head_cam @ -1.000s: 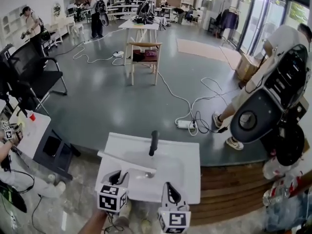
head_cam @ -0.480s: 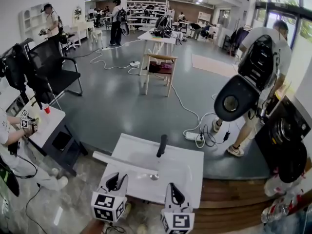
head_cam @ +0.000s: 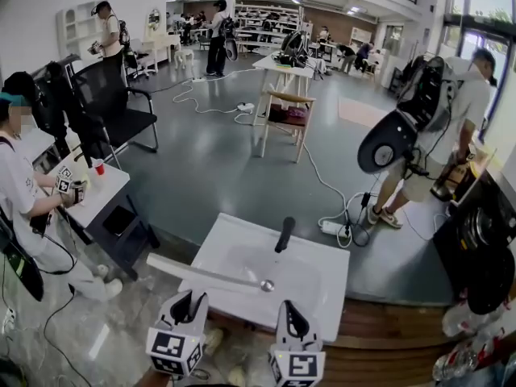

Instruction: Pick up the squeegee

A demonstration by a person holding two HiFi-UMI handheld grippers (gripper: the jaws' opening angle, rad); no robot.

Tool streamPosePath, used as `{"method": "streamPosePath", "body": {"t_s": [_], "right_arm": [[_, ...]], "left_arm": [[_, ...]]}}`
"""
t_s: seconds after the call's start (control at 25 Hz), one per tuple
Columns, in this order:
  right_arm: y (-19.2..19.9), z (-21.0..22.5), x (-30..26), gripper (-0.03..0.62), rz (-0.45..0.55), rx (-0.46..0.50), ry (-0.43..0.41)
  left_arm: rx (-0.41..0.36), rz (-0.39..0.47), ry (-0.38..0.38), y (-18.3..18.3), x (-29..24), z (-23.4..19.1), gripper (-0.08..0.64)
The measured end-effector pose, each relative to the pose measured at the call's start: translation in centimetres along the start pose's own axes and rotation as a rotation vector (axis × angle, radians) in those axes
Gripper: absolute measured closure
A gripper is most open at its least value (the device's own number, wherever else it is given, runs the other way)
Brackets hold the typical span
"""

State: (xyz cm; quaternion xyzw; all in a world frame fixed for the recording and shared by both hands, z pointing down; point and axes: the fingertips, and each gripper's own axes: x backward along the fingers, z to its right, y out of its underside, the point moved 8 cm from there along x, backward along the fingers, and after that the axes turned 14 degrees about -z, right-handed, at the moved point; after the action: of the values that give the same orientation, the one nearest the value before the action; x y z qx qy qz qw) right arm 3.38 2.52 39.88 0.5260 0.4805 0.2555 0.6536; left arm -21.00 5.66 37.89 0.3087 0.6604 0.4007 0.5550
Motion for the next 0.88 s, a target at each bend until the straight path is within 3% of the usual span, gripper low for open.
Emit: {"method": "streamPosePath", "body": {"t_s": [0.24, 0.4, 0.68, 0.88], "right_arm": [[0.9, -1.1, 1.3, 0.594, -0.066, 0.015, -0.006], [0.5, -1.3, 1.3, 0.594, -0.009, -0.005, -0.001], [0.6, -1.6, 1.3, 0.594, -0.040, 0.009, -0.003], [0.2, -1.8, 0.9, 0.594, -0.005, -0.007, -0.010]], "left_arm": [[-0.016, 0.004, -0.027, 1.5, 1.6, 0.1, 0.486], [-0.027, -0.003, -0.032, 2.0, 1.8, 0.2, 0.486], [-0.024, -0.014, -0.021, 1.8, 1.9, 0.1, 0.486], [-0.024, -0.015, -0.014, 1.6, 1.7, -0.1, 0.486]]}}
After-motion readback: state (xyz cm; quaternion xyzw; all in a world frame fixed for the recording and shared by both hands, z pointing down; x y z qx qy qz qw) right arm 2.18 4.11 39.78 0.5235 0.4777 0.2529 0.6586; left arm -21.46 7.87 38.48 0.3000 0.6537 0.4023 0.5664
